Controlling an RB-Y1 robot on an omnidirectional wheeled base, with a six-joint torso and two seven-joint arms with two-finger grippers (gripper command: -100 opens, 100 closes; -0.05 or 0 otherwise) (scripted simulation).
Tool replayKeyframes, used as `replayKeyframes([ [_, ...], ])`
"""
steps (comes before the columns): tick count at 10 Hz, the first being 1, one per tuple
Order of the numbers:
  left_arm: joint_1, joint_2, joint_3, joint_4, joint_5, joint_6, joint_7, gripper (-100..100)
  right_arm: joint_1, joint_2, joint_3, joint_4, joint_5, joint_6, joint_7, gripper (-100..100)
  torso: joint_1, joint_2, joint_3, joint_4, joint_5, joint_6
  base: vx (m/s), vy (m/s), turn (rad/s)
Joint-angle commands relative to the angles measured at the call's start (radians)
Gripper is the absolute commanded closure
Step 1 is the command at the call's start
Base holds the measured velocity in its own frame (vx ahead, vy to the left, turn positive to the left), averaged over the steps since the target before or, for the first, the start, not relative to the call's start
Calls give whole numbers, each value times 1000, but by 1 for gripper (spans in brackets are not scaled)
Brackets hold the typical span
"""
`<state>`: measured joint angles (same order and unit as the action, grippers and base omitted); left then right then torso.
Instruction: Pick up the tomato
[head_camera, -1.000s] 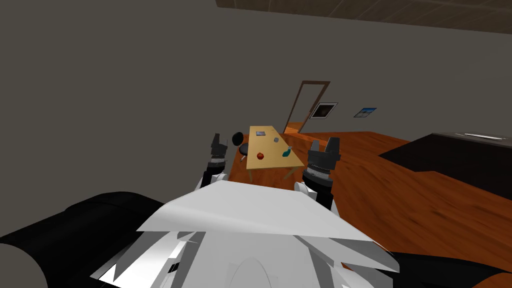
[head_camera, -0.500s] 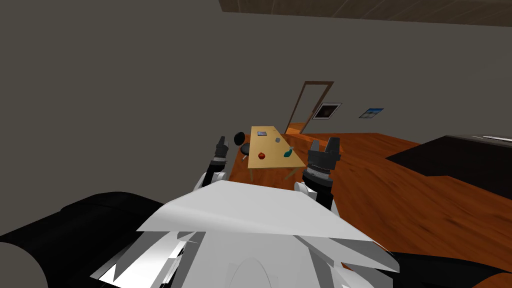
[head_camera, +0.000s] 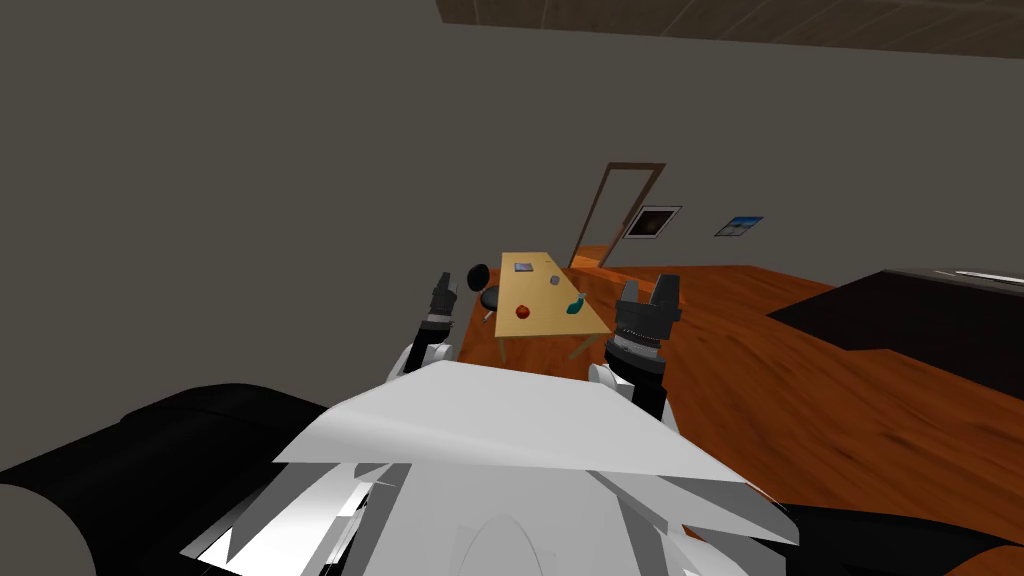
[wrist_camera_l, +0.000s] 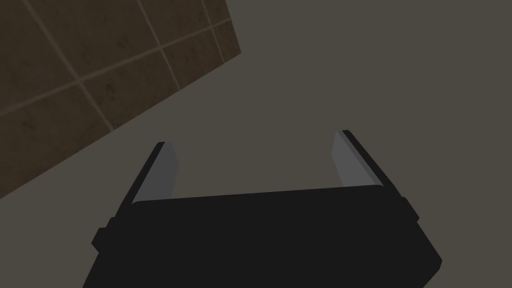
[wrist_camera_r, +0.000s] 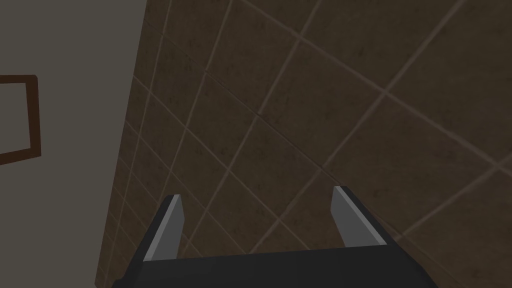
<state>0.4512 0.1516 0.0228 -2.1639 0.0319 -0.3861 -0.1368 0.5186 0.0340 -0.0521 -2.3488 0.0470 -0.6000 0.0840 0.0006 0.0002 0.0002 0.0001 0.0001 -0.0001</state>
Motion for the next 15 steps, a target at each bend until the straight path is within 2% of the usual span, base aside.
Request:
replayKeyframes([
  [1,0,0,0,0,0,0,0,-100,0,0,0,0,0,0,0,0,0,0,0,0,0,0,-7,12,33],
  [3,0,0,0,0,0,0,0,-100,0,0,0,0,0,0,0,0,-1,0,0,0,0,0,5,-9,-26],
  [4,-20,7,13,38,-11,15,-4,-100,0,0,0,0,0,0,0,0,-1,-1,0,0,0,0,0,0,0],
  [7,-51,20,35,99,-33,41,-12,-100,0,0,0,0,0,0,0,0,0,0,0,0,0,0,-5,9,25],
  [15,-51,20,35,99,-33,41,-12,-100,0,0,0,0,0,0,0,0,-1,-1,0,0,0,0,1,-2,-4],
])
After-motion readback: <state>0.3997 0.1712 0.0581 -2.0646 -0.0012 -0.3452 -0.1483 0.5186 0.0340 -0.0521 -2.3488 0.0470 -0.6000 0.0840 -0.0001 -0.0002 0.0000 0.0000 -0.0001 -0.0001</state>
